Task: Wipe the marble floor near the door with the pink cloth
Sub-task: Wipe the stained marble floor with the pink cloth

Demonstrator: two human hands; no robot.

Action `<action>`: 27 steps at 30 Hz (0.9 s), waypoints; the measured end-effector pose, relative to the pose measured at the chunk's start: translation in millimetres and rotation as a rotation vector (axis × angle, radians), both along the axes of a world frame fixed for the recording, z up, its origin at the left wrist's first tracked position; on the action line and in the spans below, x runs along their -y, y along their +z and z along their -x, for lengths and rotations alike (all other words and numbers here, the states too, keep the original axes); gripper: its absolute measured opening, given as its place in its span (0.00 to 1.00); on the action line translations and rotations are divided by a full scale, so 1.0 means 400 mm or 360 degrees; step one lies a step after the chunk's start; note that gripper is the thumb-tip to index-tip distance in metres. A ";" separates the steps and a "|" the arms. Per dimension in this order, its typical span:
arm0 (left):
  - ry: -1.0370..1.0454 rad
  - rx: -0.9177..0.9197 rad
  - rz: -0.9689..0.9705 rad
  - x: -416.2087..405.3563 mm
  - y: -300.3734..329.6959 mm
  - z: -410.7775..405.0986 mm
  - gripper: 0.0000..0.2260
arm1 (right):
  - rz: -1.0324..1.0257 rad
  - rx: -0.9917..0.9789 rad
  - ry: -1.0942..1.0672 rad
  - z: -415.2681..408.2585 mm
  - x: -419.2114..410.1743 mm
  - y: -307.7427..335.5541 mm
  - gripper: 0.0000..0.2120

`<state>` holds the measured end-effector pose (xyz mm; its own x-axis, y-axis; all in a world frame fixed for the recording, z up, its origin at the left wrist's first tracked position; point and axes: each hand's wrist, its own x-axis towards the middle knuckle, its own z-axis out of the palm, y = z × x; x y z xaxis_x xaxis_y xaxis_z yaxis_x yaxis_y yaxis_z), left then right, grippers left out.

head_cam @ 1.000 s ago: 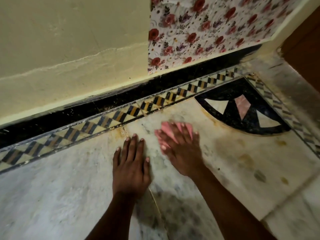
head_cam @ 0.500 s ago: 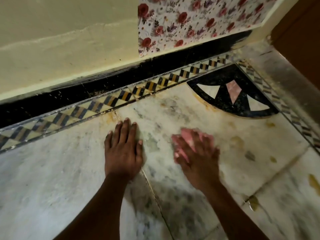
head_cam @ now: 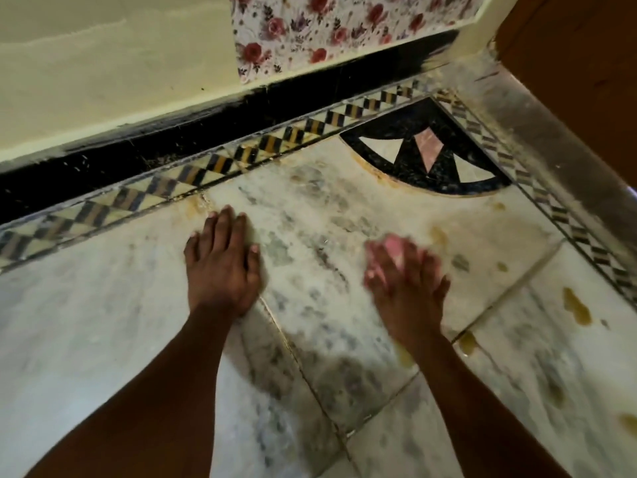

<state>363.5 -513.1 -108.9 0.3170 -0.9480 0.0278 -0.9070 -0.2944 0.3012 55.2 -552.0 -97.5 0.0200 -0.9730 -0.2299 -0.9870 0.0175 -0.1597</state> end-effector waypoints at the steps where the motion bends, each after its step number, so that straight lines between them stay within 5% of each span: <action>1: -0.0008 -0.0003 0.0010 0.001 -0.005 -0.002 0.31 | 0.0029 0.0061 -0.0173 -0.009 0.063 -0.009 0.29; 3: -0.0018 -0.0006 0.0029 -0.001 -0.019 0.000 0.31 | -0.0012 0.0150 -0.0344 -0.068 0.168 -0.017 0.28; 5: -0.0016 -0.0008 0.0042 -0.004 -0.020 0.000 0.31 | -0.0039 0.0117 -0.0158 -0.126 0.160 -0.017 0.28; 9: -0.0104 -0.0070 -0.0017 -0.023 0.027 0.013 0.32 | -0.0039 0.0014 0.0337 -0.060 -0.147 0.000 0.27; 16: -0.0364 -0.0054 0.0034 -0.259 -0.009 0.246 0.30 | -0.0012 0.0151 -0.0217 -0.044 0.011 -0.013 0.27; 22: -0.0140 -0.0044 -0.0005 -0.351 -0.005 0.392 0.30 | 0.0085 -0.0007 0.0558 0.078 -0.252 -0.025 0.29; 27: -0.0143 0.0008 0.0046 -0.340 -0.018 0.393 0.30 | 0.0177 0.0002 -0.0175 0.135 -0.051 -0.032 0.28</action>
